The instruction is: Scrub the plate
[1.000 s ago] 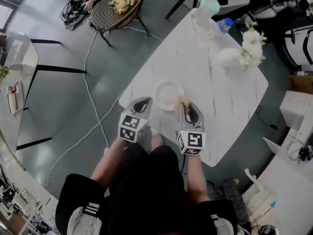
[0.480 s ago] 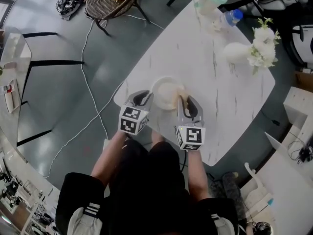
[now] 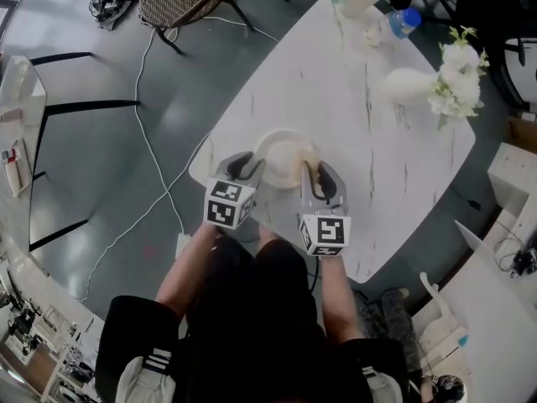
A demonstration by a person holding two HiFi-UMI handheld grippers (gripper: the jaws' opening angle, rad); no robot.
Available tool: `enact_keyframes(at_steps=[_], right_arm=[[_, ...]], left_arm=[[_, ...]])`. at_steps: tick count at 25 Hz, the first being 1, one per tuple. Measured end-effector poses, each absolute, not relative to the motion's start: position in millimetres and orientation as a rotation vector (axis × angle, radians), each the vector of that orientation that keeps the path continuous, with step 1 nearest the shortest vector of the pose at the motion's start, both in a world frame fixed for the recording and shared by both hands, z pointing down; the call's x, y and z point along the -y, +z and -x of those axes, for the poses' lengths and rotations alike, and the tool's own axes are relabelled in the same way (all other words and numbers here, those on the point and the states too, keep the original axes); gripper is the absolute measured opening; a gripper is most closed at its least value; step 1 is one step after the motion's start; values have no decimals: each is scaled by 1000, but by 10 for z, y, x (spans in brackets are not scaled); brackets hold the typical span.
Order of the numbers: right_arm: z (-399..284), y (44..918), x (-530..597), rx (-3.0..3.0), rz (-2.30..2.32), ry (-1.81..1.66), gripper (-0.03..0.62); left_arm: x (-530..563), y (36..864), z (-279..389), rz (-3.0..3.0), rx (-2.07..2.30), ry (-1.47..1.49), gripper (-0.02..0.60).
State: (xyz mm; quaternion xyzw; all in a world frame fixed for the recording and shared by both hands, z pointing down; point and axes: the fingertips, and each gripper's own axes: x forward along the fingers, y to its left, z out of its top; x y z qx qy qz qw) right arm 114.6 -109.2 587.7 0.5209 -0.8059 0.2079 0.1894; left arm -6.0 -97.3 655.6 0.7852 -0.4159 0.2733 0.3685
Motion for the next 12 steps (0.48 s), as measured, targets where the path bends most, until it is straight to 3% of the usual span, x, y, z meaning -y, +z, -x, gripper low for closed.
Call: enact_keyframes(at_steps=[4, 12], right_arm=[[-1162, 5913, 1096, 2261, -1466, 595, 91], [-1038, 5891, 1166, 2291, -1454, 596, 91]], left_arm=[[978, 6583, 78, -2025, 1085, 725, 86], [993, 6565, 94, -2027, 1096, 688, 77]])
